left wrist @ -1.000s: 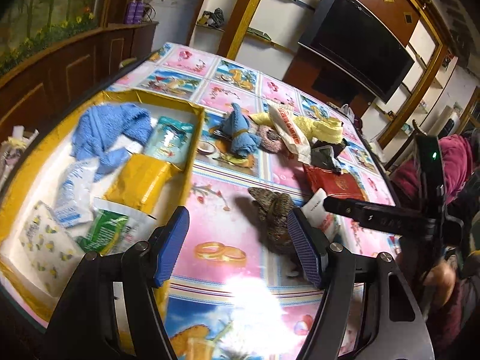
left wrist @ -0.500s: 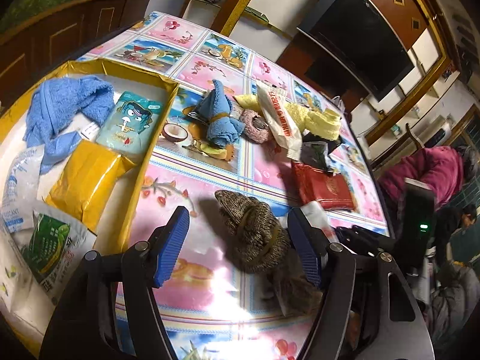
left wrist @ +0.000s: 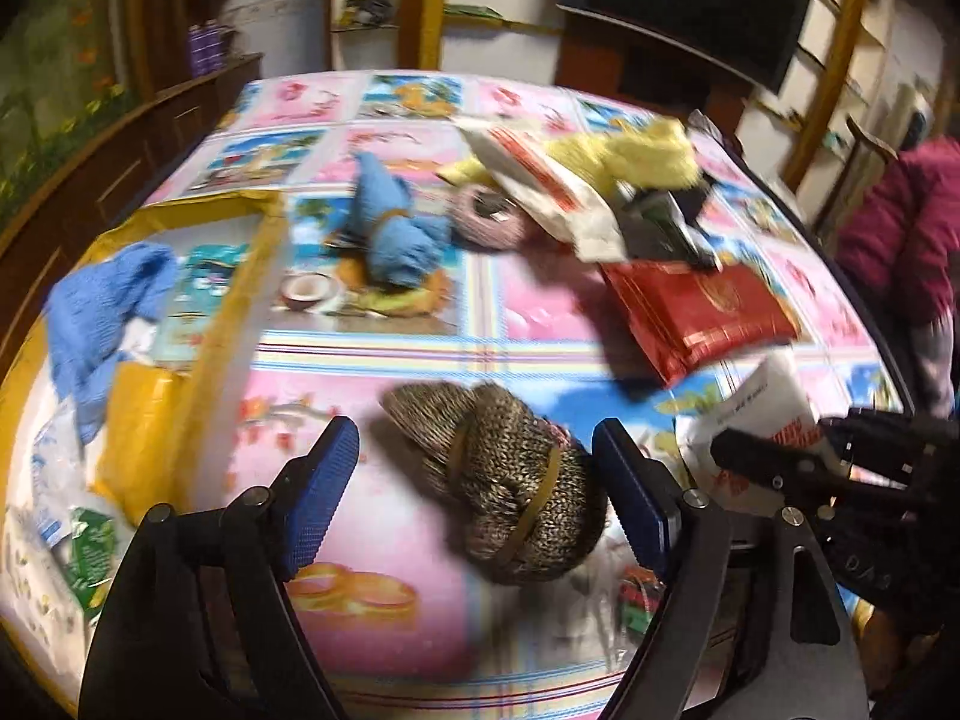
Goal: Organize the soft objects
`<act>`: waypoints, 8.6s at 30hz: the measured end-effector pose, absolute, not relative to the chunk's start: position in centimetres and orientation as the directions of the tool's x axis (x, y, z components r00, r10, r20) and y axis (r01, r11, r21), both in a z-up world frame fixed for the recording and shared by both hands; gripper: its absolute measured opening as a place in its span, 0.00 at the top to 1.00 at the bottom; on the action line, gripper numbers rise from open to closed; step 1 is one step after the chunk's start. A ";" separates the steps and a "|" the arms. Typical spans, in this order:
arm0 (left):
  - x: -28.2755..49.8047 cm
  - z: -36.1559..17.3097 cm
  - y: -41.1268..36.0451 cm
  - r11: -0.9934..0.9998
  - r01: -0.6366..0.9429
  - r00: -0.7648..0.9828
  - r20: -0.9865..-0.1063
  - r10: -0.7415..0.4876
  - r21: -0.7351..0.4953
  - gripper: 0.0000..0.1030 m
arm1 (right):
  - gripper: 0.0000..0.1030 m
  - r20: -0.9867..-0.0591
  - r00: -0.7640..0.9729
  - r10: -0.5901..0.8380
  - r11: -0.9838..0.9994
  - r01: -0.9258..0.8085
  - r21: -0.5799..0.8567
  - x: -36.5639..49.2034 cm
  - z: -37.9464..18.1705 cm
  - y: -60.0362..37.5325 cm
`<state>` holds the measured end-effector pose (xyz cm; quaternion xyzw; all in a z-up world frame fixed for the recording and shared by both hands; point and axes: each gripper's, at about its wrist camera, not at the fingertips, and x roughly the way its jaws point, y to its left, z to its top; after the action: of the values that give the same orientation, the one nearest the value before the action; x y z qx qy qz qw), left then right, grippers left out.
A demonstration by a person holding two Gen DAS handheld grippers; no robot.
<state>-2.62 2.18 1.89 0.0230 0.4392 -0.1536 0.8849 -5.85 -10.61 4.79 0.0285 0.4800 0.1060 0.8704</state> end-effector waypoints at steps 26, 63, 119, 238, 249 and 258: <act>-6.0 10.1 15.6 0.971 0.180 0.684 -0.689 -0.240 -0.159 0.60 | 0.93 -0.743 0.577 0.340 0.935 -0.294 0.199 -8.2 11.8 -5.3; 9.4 4.8 27.2 0.957 0.072 0.568 -0.777 -0.271 -0.281 0.55 | 0.84 -0.798 0.346 0.493 0.846 -0.404 0.347 5.8 7.4 13.5; -7.9 6.9 12.4 0.900 0.236 0.566 -0.701 -0.435 -0.368 0.36 | 0.83 -0.827 0.547 0.129 0.991 -0.048 0.123 9.8 5.1 -6.3; -12.7 9.7 11.6 0.992 0.063 0.778 -0.628 0.020 0.110 0.40 | 0.38 -0.729 0.622 0.286 0.955 -0.127 0.267 -6.8 8.9 -7.7; -11.9 7.9 5.8 0.967 0.148 0.737 -0.675 0.033 0.208 0.40 | 0.38 -0.728 0.641 0.243 0.955 -0.025 0.296 -7.8 7.2 -15.1; -11.4 6.4 3.3 0.953 0.204 0.702 -0.712 0.018 0.225 0.40 | 0.38 -0.735 0.639 0.224 0.944 0.045 0.327 -7.9 6.1 -18.7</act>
<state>-11.42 3.33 6.43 0.1452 0.3826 -0.0511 0.9110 -7.87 -18.74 6.06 0.1597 0.4216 0.0501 0.8912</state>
